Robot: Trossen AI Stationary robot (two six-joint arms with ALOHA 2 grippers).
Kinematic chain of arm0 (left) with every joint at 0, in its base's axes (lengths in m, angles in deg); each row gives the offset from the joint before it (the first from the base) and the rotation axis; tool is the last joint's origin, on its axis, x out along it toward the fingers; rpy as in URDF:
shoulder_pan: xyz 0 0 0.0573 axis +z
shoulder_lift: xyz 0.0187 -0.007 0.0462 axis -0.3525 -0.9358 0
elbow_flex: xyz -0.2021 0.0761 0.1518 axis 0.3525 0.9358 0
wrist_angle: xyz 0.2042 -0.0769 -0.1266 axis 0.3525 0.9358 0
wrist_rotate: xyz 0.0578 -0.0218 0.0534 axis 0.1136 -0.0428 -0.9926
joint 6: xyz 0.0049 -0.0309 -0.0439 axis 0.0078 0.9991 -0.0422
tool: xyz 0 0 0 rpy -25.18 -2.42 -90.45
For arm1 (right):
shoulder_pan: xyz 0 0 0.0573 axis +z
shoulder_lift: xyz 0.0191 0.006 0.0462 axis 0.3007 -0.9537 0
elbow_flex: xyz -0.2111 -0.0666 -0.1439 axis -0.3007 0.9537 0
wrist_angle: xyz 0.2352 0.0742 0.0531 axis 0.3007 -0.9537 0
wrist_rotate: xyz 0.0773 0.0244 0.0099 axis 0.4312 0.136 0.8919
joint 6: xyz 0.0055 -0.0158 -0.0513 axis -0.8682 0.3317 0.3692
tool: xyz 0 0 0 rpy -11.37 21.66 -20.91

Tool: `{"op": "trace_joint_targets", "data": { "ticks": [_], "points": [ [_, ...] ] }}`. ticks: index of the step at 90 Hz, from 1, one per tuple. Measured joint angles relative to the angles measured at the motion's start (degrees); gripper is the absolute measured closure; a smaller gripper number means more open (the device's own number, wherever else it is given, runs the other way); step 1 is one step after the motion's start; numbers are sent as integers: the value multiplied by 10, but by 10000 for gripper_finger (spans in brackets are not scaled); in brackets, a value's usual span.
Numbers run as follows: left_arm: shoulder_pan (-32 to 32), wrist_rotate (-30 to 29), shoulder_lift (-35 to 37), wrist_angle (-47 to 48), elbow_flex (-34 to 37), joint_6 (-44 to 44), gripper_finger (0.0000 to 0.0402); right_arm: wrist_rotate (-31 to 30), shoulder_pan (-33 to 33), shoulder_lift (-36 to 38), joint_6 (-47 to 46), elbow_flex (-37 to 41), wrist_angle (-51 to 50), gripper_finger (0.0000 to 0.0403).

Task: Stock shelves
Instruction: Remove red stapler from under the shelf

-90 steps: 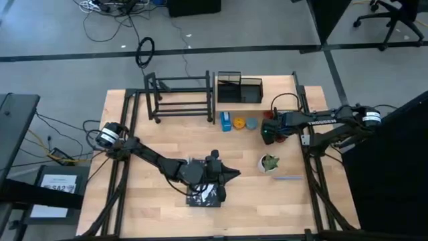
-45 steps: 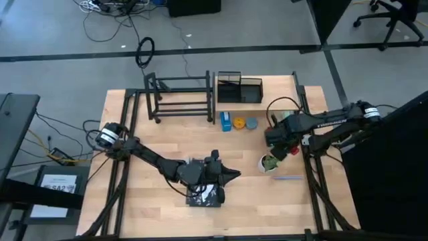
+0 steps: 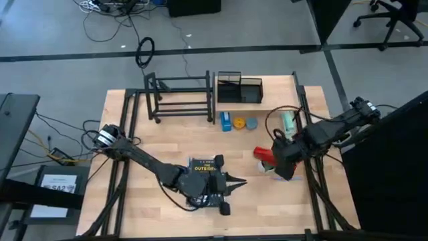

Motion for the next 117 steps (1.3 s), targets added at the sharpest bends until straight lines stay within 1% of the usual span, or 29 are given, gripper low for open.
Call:
{"op": "trace_joint_targets", "data": {
  "ticks": [8, 15, 24, 28, 35, 41, 55, 72, 81, 92, 103, 111, 114, 117],
  "points": [
    [-19, -103, 0, 154, -75, 5, 400, -16, 6, -9, 37, -2, 80, 307],
    [-40, -200, 0, 263, -126, 26, 400, -19, 1, -30, 84, -2, 150, 307],
    [-68, -318, 1, 386, -178, 83, 400, -14, -24, -77, 161, -2, 240, 307],
    [-79, -346, 2, 435, -196, 122, 400, -5, -39, -103, 198, -2, 289, 307],
    [-92, -352, 3, 518, -228, 204, 401, 10, -68, -154, 255, -5, 381, 307],
    [-102, -353, 6, 576, -248, 264, 401, 20, -92, -204, 294, -26, 434, 307],
    [-117, -355, 6, 650, -262, 346, 402, 29, -140, -334, 381, -136, 501, 307],
    [-121, -354, 6, 657, -258, 369, 402, 28, -180, -500, 438, -268, 579, 307],
    [-121, -354, 6, 657, -257, 369, 402, 28, -198, -579, 436, -317, 638, 307],
    [-121, -354, 6, 658, -257, 368, 402, 29, -215, -664, 413, -365, 688, 307],
    [-121, -353, 6, 676, -257, 379, 402, 27, -220, -721, 412, -408, 721, 307],
    [-121, -353, 6, 695, -257, 405, 402, 29, -220, -740, 415, -414, 722, 306],
    [-121, -353, 6, 703, -257, 413, 402, 25, -219, -741, 419, -414, 721, 295],
    [-121, -353, 6, 712, -257, 423, 402, 22, -219, -740, 432, -415, 714, 274]
  ]
}}
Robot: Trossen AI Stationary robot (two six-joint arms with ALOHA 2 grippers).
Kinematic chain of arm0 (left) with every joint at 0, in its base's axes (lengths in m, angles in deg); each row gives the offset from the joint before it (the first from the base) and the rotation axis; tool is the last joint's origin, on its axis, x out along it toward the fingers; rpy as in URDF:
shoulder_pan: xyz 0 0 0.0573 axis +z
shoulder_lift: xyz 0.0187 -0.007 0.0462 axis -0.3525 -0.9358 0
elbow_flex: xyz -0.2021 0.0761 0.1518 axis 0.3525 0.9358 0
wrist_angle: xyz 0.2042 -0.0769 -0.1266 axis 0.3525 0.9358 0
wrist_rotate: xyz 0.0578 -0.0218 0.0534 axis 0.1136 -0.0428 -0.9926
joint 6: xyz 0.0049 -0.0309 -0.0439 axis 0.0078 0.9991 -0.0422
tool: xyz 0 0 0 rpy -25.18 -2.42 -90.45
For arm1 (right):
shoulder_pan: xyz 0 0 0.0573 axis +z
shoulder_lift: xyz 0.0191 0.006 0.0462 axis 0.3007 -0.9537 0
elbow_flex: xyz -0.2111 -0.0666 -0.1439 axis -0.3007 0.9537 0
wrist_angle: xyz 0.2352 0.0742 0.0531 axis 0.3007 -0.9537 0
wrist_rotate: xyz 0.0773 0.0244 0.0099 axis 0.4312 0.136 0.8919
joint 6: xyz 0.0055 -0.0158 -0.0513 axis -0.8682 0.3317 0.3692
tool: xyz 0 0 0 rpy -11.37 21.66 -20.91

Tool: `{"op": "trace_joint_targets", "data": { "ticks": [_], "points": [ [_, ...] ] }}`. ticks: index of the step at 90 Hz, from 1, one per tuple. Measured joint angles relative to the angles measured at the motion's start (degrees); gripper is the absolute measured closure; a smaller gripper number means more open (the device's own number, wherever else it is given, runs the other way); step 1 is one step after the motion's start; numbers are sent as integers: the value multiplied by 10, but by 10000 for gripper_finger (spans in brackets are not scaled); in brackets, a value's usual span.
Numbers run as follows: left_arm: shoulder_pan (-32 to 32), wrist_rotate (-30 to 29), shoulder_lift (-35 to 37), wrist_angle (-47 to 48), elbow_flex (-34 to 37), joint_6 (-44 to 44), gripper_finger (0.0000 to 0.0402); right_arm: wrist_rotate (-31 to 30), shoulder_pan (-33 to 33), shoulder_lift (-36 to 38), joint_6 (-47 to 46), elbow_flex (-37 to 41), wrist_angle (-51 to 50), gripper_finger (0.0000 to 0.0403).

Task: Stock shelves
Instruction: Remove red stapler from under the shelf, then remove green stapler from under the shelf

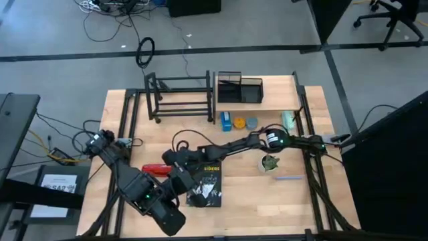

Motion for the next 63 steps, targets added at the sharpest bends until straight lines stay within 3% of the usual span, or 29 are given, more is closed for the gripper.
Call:
{"op": "trace_joint_targets", "data": {
  "ticks": [19, 30, 49, 56, 63],
  "points": [
    [0, 0, 0, 30, 0, 47, 402, 16, -7, 20, 32, 2, -58, 98],
    [0, 0, 0, 28, 0, 48, 402, -23, -12, 79, 74, 2, -122, 38],
    [0, 0, 0, 28, 0, 48, 402, -205, 4, 185, 213, 2, -355, 26],
    [0, 0, 0, 29, 0, 48, 402, -259, 13, 224, 219, 4, -450, 40],
    [0, 0, 0, 29, 0, 48, 402, -276, 17, 274, 192, 24, -526, 56]
  ]
}}
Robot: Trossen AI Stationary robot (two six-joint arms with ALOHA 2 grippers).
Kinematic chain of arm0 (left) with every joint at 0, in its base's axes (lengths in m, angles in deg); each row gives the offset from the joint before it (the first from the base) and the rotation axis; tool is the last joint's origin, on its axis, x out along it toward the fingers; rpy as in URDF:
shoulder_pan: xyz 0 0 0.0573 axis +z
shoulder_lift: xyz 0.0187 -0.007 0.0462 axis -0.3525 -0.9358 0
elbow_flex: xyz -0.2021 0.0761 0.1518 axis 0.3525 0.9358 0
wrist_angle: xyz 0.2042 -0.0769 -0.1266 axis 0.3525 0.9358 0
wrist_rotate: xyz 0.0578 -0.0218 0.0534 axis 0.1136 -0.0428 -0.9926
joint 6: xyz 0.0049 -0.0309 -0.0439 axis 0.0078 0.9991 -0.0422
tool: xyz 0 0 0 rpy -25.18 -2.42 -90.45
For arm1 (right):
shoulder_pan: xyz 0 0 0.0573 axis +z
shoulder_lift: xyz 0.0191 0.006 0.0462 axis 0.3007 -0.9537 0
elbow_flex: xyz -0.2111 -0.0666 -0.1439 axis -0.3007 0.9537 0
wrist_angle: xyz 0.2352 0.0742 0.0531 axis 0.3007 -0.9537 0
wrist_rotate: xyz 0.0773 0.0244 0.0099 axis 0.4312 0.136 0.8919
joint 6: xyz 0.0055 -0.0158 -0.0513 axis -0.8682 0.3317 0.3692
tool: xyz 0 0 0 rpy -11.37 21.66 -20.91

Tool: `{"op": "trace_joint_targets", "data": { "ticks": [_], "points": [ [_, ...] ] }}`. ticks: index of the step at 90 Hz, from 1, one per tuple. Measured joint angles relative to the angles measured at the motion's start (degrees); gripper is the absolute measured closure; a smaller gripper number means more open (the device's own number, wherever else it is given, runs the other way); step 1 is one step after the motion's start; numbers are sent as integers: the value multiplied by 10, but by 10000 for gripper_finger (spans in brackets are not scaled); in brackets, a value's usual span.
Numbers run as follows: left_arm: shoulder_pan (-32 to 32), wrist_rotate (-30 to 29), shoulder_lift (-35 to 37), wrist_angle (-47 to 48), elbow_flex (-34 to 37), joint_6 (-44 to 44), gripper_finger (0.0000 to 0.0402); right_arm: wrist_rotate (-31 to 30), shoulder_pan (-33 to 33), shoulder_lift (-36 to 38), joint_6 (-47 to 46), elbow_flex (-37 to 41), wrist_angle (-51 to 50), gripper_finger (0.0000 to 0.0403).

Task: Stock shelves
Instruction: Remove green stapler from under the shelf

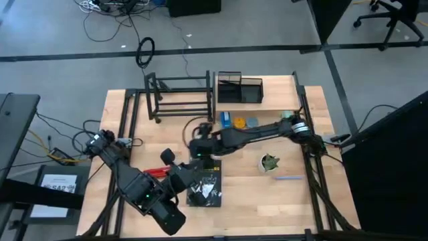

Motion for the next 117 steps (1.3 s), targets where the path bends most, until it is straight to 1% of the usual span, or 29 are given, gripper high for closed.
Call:
{"op": "trace_joint_targets", "data": {
  "ticks": [8, 11, 18, 26, 33, 44, 52, 63, 71, 77, 86, 92, 106, 117],
  "points": [
    [0, 0, 0, 0, 0, -2, 402, -2, 3, 64, -51, 72, -48, 72],
    [0, 0, 0, 1, 0, -2, 402, -2, 4, 91, -72, 111, -53, 77],
    [0, 0, 0, 2, 0, -2, 402, 0, 8, 178, -139, 215, -48, 89],
    [0, -1, 0, 4, 0, -4, 402, -3, 19, 281, -253, 334, -42, 99],
    [0, -1, 0, 7, 0, -5, 402, -4, 34, 355, -369, 434, -42, 105],
    [4, -2, 0, 5, 0, -6, 402, -3, 66, 472, -530, 568, -40, 107],
    [7, -2, 0, 4, 0, -18, 402, 6, 84, 535, -620, 653, -43, 108],
    [13, -2, -1, 4, 0, -20, 402, -5, 85, 609, -775, 738, -44, 108],
    [17, -2, -1, 4, 0, -20, 402, -18, 81, 634, -862, 786, -49, 108],
    [18, -2, -1, 3, 0, -20, 402, -43, 71, 633, -882, 797, -40, 109],
    [22, -2, -3, 2, 0, -21, 402, -60, 41, 607, -907, 791, -53, 114],
    [24, -1, -5, 2, 0, -23, 402, -55, 12, 586, -904, 788, -59, 121],
    [27, -1, -7, -1, 1, -24, 402, 6, -56, 538, -852, 771, -61, 143],
    [28, 1, -8, -1, 1, -32, 402, 13, -93, 505, -839, 761, -117, 165]
  ]
}}
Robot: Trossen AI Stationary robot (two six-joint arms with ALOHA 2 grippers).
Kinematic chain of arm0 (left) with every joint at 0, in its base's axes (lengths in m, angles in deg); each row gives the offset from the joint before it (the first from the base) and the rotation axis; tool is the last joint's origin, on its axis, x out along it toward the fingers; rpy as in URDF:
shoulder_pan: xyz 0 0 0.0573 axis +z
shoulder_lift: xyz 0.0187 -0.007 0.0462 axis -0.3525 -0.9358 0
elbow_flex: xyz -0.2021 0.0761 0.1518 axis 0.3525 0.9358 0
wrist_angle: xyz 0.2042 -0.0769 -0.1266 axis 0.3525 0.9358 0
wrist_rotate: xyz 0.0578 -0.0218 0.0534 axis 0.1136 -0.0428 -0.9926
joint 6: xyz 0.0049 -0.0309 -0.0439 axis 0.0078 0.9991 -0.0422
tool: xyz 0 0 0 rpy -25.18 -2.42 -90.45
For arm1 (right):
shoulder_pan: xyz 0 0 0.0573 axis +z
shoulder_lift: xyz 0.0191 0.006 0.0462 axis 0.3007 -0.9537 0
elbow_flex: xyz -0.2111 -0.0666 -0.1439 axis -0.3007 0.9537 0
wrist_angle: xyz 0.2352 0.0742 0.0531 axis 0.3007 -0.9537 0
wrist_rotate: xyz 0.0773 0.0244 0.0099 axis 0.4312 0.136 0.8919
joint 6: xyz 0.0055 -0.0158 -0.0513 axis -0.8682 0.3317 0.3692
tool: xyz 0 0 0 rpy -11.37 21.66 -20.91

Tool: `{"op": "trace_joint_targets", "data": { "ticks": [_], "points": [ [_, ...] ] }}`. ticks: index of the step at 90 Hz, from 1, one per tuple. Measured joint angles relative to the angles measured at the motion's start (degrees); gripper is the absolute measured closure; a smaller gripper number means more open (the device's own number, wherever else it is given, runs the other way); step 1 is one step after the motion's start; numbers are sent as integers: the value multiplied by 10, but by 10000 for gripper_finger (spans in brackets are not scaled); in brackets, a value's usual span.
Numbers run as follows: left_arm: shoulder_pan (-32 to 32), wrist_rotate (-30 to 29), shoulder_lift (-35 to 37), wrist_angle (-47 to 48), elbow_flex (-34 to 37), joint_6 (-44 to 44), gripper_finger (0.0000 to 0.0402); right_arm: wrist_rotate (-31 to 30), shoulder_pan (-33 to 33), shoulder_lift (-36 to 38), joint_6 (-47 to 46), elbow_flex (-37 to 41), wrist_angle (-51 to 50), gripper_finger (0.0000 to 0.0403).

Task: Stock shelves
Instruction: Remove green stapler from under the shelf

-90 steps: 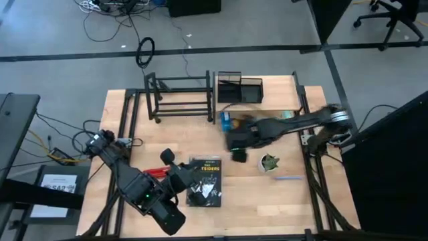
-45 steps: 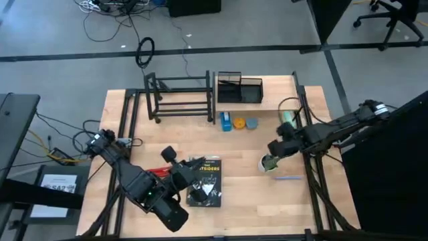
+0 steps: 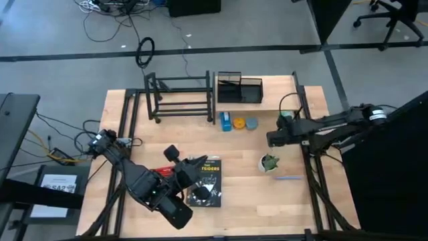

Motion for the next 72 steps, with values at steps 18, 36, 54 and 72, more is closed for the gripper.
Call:
{"op": "trace_joint_targets", "data": {
  "ticks": [18, 36, 54, 72],
  "points": [
    [0, 0, 0, 0, 0, -2, 402, -3, -59, -16, 27, 0, -15, 189],
    [-1, 6, -6, 0, 0, -2, 402, -22, -116, -16, 73, 0, -2, 189],
    [-1, 13, -16, 0, 0, -4, 402, -22, -187, -16, 124, 0, 11, 193],
    [-1, 15, -20, 0, 0, -4, 402, 31, -256, -16, 226, 34, 94, 190]
  ]
}}
